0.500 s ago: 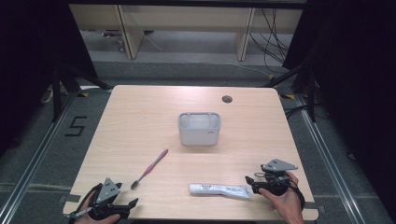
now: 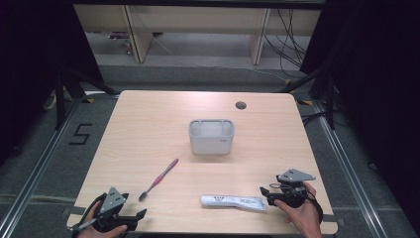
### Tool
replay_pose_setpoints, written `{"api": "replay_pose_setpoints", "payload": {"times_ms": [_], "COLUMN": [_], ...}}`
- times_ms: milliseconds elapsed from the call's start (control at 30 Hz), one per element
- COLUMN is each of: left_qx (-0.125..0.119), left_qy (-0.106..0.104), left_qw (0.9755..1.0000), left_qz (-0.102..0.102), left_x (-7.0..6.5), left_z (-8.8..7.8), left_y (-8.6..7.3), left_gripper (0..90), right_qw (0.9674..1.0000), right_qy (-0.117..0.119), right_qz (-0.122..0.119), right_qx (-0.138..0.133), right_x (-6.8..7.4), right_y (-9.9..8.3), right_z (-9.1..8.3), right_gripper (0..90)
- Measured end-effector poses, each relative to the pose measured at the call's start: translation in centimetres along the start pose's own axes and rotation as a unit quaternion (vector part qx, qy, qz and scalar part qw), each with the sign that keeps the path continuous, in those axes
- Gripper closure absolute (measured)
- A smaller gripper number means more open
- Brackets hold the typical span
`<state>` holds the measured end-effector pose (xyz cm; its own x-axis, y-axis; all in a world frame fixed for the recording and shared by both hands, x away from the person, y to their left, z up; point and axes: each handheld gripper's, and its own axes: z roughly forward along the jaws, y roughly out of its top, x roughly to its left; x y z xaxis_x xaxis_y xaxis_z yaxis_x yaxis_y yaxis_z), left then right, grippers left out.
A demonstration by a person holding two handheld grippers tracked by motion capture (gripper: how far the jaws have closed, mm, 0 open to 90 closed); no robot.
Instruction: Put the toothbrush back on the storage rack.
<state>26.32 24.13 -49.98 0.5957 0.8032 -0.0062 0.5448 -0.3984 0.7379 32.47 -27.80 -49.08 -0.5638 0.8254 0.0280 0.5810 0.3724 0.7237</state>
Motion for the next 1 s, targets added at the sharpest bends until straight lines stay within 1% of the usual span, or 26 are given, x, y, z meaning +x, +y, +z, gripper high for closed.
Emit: {"api": "replay_pose_setpoints", "payload": {"times_ms": [33,67,100,133,200,300,333,367,400,433,467,500,533,567,600,633,667,700,733,767,800,833,867,967,1000], "left_qx": [0.000,-0.008,-0.001,-0.005,-0.004,-0.004,-0.009,-0.009,-0.018,-0.018,-0.022,-0.027,-0.027,-0.017,-0.013,-0.013,-0.013,-0.011,-0.006,-0.006,-0.005,-0.005,-0.002,0.003,-0.007], "left_qy": [0.000,0.002,0.005,0.001,0.001,0.002,0.005,0.005,0.004,0.008,0.009,0.011,0.011,0.017,0.020,0.020,0.022,0.025,0.031,0.031,0.030,0.030,0.032,0.031,0.033], "left_qw": [1.0000,1.0000,0.9999,1.0000,0.9999,0.9999,0.9999,0.9999,0.9997,0.9997,0.9996,0.9992,0.9992,0.9987,0.9984,0.9984,0.9984,0.9982,0.9977,0.9977,0.9979,0.9979,0.9979,0.9980,0.9986], "left_qz": [0.000,0.004,0.009,0.008,0.012,0.014,0.012,0.012,0.017,0.015,0.017,0.029,0.029,0.046,0.051,0.051,0.051,0.053,0.060,0.060,0.057,0.057,0.057,0.054,0.042], "left_x": [0.0,0.0,0.0,-0.1,-0.2,-0.1,-0.1,-0.1,0.0,-0.1,0.0,0.0,0.0,0.1,0.1,0.1,0.1,0.2,0.4,0.4,0.6,0.6,0.8,1.0,0.9], "left_z": [0.0,-0.1,-0.2,-0.1,-0.1,0.0,0.1,0.1,0.3,0.3,0.4,0.8,0.8,1.2,1.5,1.5,1.8,2.1,2.7,2.7,3.2,3.2,3.7,3.9,4.2], "left_y": [0.0,0.2,0.4,0.4,0.6,0.9,1.2,1.2,1.3,1.5,1.6,2.0,2.0,2.5,2.8,2.8,3.0,3.3,3.8,3.8,4.1,4.1,4.4,4.6,4.7], "left_gripper": [18.0,19.0,20.0,22.1,27.4,33.4,35.5,39.3,39.3,48.7,48.7,58.4,62.8,67.2,72.1,76.6,76.6,80.1,85.2,87.2,88.7,89.5,89.5,89.7,89.7], "right_qw": [1.0000,0.9999,0.9999,1.0000,1.0000,1.0000,1.0000,1.0000,1.0000,1.0000,1.0000,1.0000,1.0000,1.0000,1.0000,1.0000,1.0000,1.0000,1.0000,1.0000,1.0000,1.0000,1.0000,1.0000,1.0000], "right_qy": [0.000,-0.011,-0.009,-0.002,-0.001,-0.002,-0.001,0.000,0.000,-0.001,-0.001,0.000,0.001,-0.001,-0.001,-0.001,0.000,0.003,0.003,0.003,0.002,0.002,0.003,0.004,0.003], "right_qz": [0.000,-0.011,-0.007,-0.004,-0.007,-0.005,-0.004,-0.004,-0.004,-0.005,-0.005,-0.004,-0.006,-0.004,-0.007,-0.007,-0.006,0.000,0.000,0.000,-0.006,-0.006,-0.006,-0.005,-0.004], "right_qx": [0.000,-0.005,-0.006,-0.002,-0.003,-0.002,-0.001,-0.002,-0.002,-0.003,-0.003,-0.004,-0.004,-0.003,-0.002,-0.002,-0.006,-0.002,-0.003,-0.003,-0.005,-0.005,-0.006,-0.006,-0.007], "right_x": [0.0,-0.1,-0.1,0.0,-0.1,-0.1,-0.1,-0.1,-0.1,-0.1,-0.1,-0.1,-0.1,-0.1,-0.1,-0.1,-0.1,-0.1,-0.1,-0.1,-0.2,-0.2,-0.2,-0.3,-0.2], "right_y": [0.0,0.0,0.0,0.0,0.0,0.0,0.0,0.0,0.0,0.0,0.0,0.0,0.0,0.0,0.0,0.0,0.0,0.0,0.0,0.0,0.0,0.0,0.0,0.0,0.0], "right_z": [0.0,0.0,0.0,0.0,0.1,0.1,0.1,0.1,0.1,0.1,0.1,0.1,0.1,0.2,0.1,0.1,0.2,0.1,0.1,0.1,0.1,0.1,0.2,0.2,0.2], "right_gripper": [24.0,24.1,24.1,24.1,24.1,24.2,24.3,24.4,24.4,24.4,24.4,24.4,24.4,24.4,24.4,24.4,24.4,24.4,24.4,24.4,24.4,24.4,24.3,24.3,24.3]}}
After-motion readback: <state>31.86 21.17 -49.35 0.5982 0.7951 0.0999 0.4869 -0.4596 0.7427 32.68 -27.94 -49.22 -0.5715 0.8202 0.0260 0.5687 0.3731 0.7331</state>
